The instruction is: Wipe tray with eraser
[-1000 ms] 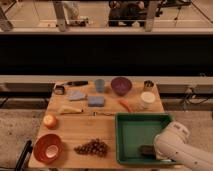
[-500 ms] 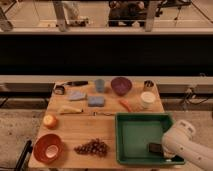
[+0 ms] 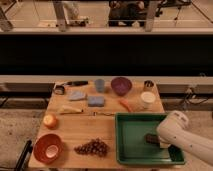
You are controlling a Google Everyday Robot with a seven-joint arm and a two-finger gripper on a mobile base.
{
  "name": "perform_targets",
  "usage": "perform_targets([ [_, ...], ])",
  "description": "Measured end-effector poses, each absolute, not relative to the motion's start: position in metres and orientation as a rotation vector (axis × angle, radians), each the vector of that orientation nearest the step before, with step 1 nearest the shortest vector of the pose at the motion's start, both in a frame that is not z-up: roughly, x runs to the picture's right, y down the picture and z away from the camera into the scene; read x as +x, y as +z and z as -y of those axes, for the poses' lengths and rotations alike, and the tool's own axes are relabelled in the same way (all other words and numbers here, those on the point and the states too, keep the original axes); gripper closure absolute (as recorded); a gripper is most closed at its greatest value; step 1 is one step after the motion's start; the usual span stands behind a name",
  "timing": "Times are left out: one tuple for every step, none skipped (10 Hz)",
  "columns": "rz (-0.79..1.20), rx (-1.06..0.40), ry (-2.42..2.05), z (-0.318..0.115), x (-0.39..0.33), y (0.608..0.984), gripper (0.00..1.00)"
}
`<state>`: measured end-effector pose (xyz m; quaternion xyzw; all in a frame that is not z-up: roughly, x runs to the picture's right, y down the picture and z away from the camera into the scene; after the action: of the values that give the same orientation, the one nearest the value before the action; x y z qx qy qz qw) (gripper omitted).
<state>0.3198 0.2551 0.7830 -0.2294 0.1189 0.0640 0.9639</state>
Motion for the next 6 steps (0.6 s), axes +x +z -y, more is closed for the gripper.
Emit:
perform_targets([
  [-0.242, -0.459, 0.128, -0.247, 0.318, 0.79, 1.0],
  [-0.245, -0.454, 0.121, -0.235, 0.316, 0.8, 1.0],
  [-0.25, -0.449, 0.118, -0.226, 0.317, 0.808, 1.0],
  [-0.254, -0.445, 0.117, -0.219, 0.318, 0.813, 1.0],
  [-0.257, -0.442, 0.117, -0.214, 0.32, 0.816, 1.0],
  [-0.26, -0.442, 0.119, -0.211, 0.321, 0.819, 1.0],
])
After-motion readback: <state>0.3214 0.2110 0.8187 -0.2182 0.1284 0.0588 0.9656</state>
